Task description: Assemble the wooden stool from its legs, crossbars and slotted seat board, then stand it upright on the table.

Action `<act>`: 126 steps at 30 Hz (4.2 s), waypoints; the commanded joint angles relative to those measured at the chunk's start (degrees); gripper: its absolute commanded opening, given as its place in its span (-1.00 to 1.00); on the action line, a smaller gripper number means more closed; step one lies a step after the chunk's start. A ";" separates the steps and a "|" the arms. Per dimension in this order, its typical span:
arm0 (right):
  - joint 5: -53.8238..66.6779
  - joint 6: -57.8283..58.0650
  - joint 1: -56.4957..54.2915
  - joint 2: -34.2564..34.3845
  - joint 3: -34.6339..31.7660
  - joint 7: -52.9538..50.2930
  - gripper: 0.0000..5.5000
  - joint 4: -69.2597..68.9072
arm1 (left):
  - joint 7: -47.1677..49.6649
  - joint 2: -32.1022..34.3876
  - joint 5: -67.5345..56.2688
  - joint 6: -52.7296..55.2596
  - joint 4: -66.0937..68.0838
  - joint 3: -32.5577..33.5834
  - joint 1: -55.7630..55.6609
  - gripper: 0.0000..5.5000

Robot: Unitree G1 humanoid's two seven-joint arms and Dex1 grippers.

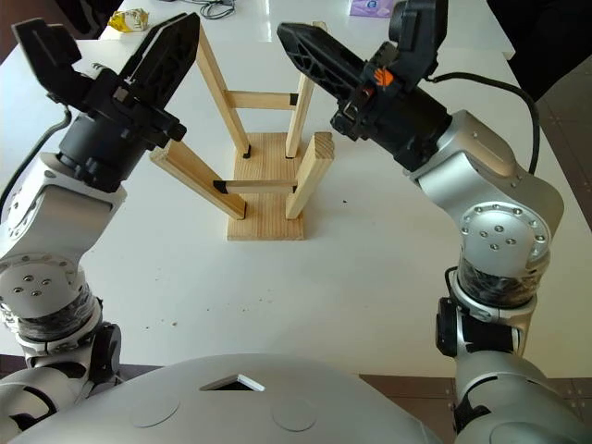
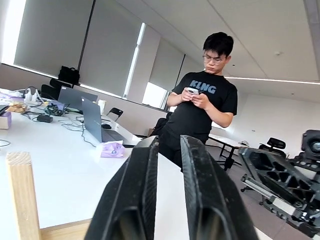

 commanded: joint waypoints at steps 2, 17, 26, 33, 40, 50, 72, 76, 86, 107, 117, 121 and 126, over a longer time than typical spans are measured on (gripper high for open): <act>-4.95 -1.34 1.60 0.60 3.27 2.61 -1.00 1.30 | -0.98 -0.71 3.41 -0.27 2.58 -1.25 1.19 -1.00; 18.79 -3.27 -12.28 3.77 -10.55 -6.79 -1.00 2.69 | 1.28 5.07 -7.45 -5.73 -1.76 10.61 -14.49 -1.00; -16.94 -4.39 11.99 -5.51 17.68 3.07 -1.00 3.18 | -4.18 6.44 4.09 3.37 5.81 -9.46 16.50 -1.00; -5.75 -5.46 6.23 -0.54 8.37 2.91 -1.00 0.95 | -6.21 4.71 3.58 -1.03 4.06 -5.01 13.79 -1.00; 15.23 -7.16 -4.94 0.97 -7.02 -5.41 -1.00 2.98 | -3.74 2.76 -8.16 -11.33 1.02 8.38 -1.60 -1.00; -29.21 -24.62 10.97 -17.61 0.06 10.99 -1.00 37.25 | -22.57 18.12 -16.12 -6.21 14.84 28.44 16.44 -1.00; -41.81 -30.74 7.78 -14.25 9.76 40.15 -1.00 43.10 | -45.31 12.76 17.07 -5.81 7.96 -6.97 33.29 -1.00; -42.79 -31.97 2.74 -9.91 11.02 40.78 -1.00 45.76 | -45.92 13.26 19.33 -5.76 12.33 -6.17 28.73 -1.00; -42.89 -29.98 -7.65 -2.45 17.14 52.28 -1.00 50.54 | -47.64 12.71 27.89 -8.41 19.96 -7.42 27.02 -1.00; -38.35 -16.24 5.71 -2.68 19.49 53.51 -1.00 29.65 | -48.58 12.67 33.68 -8.91 25.80 -5.93 21.50 -1.00; -34.96 -8.32 14.78 1.93 19.37 42.24 -1.00 18.62 | -51.20 12.93 36.88 -11.83 31.18 -5.37 21.12 -1.00; -36.82 -11.00 17.78 -2.30 15.08 40.62 -1.00 22.64 | -52.23 13.80 36.06 -12.17 31.67 -2.48 24.20 -1.00; -42.36 -19.65 15.21 -11.33 11.49 44.79 -1.00 35.83 | -52.63 12.67 32.63 -10.69 24.97 -1.09 30.74 -1.00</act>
